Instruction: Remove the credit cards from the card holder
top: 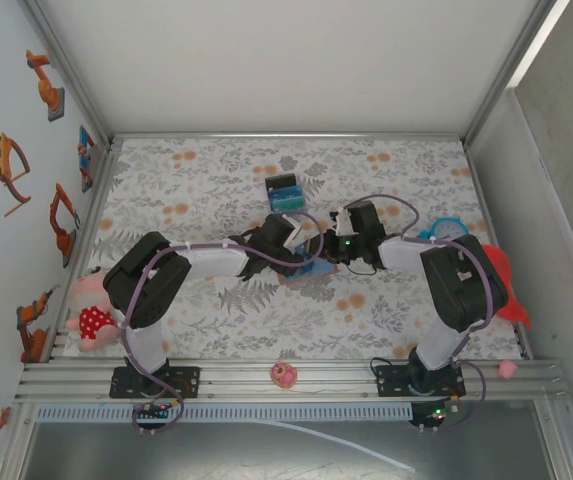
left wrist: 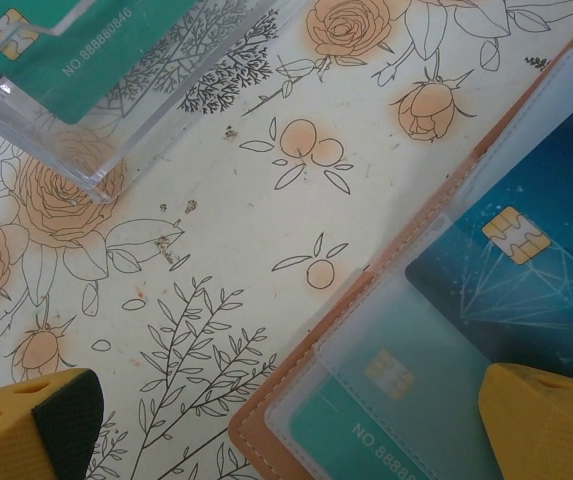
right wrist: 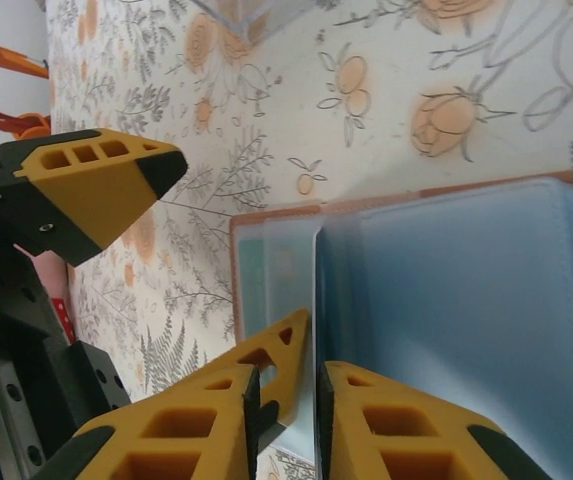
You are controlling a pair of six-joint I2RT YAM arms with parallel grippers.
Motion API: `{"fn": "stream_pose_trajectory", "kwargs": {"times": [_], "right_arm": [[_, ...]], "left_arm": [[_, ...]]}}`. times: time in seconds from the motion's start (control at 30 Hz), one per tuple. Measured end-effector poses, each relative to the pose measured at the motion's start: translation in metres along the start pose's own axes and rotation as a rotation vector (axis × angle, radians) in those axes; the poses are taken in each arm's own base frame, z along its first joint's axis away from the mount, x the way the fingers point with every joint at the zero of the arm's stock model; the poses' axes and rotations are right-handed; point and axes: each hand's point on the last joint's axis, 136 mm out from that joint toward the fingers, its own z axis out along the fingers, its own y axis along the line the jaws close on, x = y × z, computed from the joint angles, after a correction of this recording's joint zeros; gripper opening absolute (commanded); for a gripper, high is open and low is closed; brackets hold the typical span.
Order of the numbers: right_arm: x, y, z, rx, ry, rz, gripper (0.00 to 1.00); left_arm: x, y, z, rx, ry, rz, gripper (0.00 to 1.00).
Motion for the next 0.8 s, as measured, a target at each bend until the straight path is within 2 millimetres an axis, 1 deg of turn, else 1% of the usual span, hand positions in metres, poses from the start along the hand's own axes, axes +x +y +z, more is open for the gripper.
{"fn": "stream_pose_trajectory", "kwargs": {"times": [0.07,0.17,0.27,0.33,0.47,0.57,0.67,0.8], "right_arm": [[0.002,0.0,0.002,-0.002,0.005,-0.004,0.24],[0.007,-0.004,0.007,0.008,0.023,0.005,0.23],[0.011,-0.01,0.012,0.022,0.038,0.01,0.07],[0.012,-0.013,0.012,0.037,0.041,0.009,0.01],[0.012,-0.017,0.01,0.078,0.044,-0.021,0.0],[0.009,-0.014,0.002,0.126,0.042,-0.07,0.0],[0.0,-0.006,-0.009,0.161,0.028,-0.137,0.0],[-0.012,0.012,-0.026,0.187,0.001,-0.239,0.0]], "left_arm": [[0.0,0.0,0.0,0.0,0.0,0.0,0.97],[0.0,0.0,0.0,0.0,0.0,-0.001,0.97],[0.0,0.0,0.0,0.0,0.001,-0.005,0.97],[0.0,0.0,0.0,0.0,0.001,-0.007,0.97],[0.0,0.0,0.0,0.0,0.0,-0.008,0.97],[0.002,0.003,-0.007,0.0,-0.007,-0.011,0.97],[-0.004,0.009,-0.019,0.003,-0.036,-0.027,0.97],[-0.025,0.023,-0.045,0.02,-0.114,-0.076,0.97]]}}
